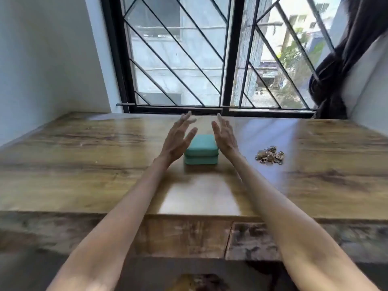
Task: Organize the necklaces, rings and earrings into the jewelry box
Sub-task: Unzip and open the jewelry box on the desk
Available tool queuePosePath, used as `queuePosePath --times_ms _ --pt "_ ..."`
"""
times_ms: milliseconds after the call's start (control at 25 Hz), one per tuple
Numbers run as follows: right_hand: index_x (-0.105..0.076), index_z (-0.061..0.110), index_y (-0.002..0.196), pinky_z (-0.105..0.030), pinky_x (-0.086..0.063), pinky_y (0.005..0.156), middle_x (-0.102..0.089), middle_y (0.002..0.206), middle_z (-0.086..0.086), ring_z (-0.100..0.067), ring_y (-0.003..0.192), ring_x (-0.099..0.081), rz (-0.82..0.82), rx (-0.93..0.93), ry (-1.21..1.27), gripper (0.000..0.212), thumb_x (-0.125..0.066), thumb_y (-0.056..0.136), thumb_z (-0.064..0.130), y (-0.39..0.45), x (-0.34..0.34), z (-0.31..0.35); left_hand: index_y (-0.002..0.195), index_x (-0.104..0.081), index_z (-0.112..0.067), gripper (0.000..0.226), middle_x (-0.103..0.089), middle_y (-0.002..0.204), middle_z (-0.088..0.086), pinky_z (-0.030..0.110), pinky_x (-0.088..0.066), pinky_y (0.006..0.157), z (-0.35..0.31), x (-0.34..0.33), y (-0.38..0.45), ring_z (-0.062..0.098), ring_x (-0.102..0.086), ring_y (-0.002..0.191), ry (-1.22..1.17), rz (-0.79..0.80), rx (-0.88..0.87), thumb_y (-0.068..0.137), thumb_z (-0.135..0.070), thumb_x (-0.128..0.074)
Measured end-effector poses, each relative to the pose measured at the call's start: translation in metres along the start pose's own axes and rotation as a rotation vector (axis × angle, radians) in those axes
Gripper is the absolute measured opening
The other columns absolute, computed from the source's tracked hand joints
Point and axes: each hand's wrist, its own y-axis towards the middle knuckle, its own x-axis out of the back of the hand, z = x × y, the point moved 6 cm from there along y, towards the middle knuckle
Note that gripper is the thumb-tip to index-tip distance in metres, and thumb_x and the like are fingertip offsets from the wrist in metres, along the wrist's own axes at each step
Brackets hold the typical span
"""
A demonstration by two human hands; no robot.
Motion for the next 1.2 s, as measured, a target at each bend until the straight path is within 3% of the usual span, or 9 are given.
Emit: queuePosePath --times_ms 160,240,400,520,640,800,960,1040,1200 --pt "-0.049 0.003 0.131 -0.034 -0.031 0.102 -0.05 0.135 -0.019 -0.031 0.127 -0.043 -0.054 -0.117 0.233 0.053 -0.027 0.101 0.04 -0.012 -0.002 0.004 0.123 -0.056 -0.018 0.038 -0.047 0.139 0.0 0.039 -0.038 0.103 -0.006 -0.006 -0.025 0.017 -0.042 0.125 0.102 0.119 -0.036 0.094 -0.039 -0.045" --pt "-0.06 0.009 0.119 -0.034 -0.037 0.092 -0.062 0.12 -0.016 -0.03 0.115 -0.053 -0.042 -0.184 0.29 0.055 -0.024 0.101 0.045 -0.015 -0.007 -0.001 0.12 -0.058 -0.02 0.044 -0.054 0.13 -0.001 0.037 -0.042 0.096 -0.008 -0.007 -0.029 0.017 -0.047 0.118 0.189 0.099 -0.091 0.09 -0.049 -0.045" --pt "-0.07 0.024 0.099 -0.036 -0.042 0.092 -0.066 0.115 -0.009 -0.029 0.108 -0.057 -0.01 -0.264 0.155 0.055 -0.023 0.097 0.052 -0.012 -0.009 -0.008 0.117 -0.058 -0.023 0.058 -0.056 0.121 -0.001 0.035 -0.041 0.094 -0.005 -0.009 -0.024 0.018 -0.049 0.111 0.325 0.118 -0.158 0.077 -0.061 -0.041" --pt "-0.069 0.024 0.083 -0.046 -0.055 0.077 -0.068 0.101 -0.011 -0.031 0.09 -0.064 -0.03 -0.275 0.275 0.049 -0.031 0.092 0.053 -0.009 -0.012 -0.01 0.118 -0.058 -0.024 0.051 -0.054 0.125 0.0 0.03 -0.032 0.095 0.006 -0.002 -0.023 0.018 -0.046 0.114 0.308 0.125 -0.096 0.072 -0.043 -0.047" --pt "-0.066 0.009 0.092 -0.031 -0.051 0.049 -0.065 0.089 -0.011 -0.02 0.066 -0.06 0.013 -0.291 0.387 0.037 -0.038 0.099 0.032 -0.011 -0.015 -0.009 0.115 -0.062 -0.022 0.056 -0.054 0.127 0.003 0.032 -0.03 0.098 0.017 0.011 -0.022 0.021 -0.045 0.117 0.213 0.078 0.035 0.065 -0.019 -0.038" --pt "-0.062 0.007 0.093 -0.029 -0.049 0.054 -0.06 0.088 -0.013 -0.016 0.064 -0.055 0.1 -0.262 0.439 0.024 -0.038 0.097 0.012 -0.011 -0.02 -0.013 0.113 -0.065 -0.023 0.052 -0.051 0.13 0.005 0.04 -0.031 0.105 0.024 0.018 -0.025 0.022 -0.045 0.12 0.065 0.054 0.162 0.074 -0.035 -0.032" --pt "-0.061 0.01 0.11 -0.025 -0.049 0.069 -0.062 0.104 -0.011 -0.017 0.087 -0.057 0.172 -0.217 0.421 0.035 -0.04 0.086 -0.006 -0.007 -0.026 -0.018 0.135 -0.044 -0.026 0.087 -0.033 0.142 0.005 0.04 -0.03 0.11 0.029 0.008 -0.029 0.022 -0.036 0.131 0.109 0.164 0.248 0.064 -0.076 -0.047" --pt "-0.056 0.006 0.121 -0.018 -0.047 0.069 -0.061 0.108 -0.009 -0.015 0.092 -0.056 0.245 -0.182 0.435 0.04 -0.042 0.087 -0.008 -0.007 -0.03 -0.017 0.142 -0.031 -0.025 0.092 -0.029 0.14 0.005 0.038 -0.031 0.11 0.034 0.004 -0.028 0.021 -0.036 0.132 0.131 0.171 0.295 0.067 -0.065 -0.067" --pt "-0.053 0.007 0.127 -0.01 -0.05 0.069 -0.061 0.104 -0.005 -0.012 0.089 -0.059 0.332 -0.05 0.352 0.043 -0.047 0.087 -0.007 -0.008 -0.036 -0.013 0.138 -0.035 -0.021 0.082 -0.033 0.131 0.007 0.03 -0.033 0.106 0.041 0.007 -0.024 0.022 -0.043 0.125 0.083 0.117 0.269 0.071 -0.041 -0.077"
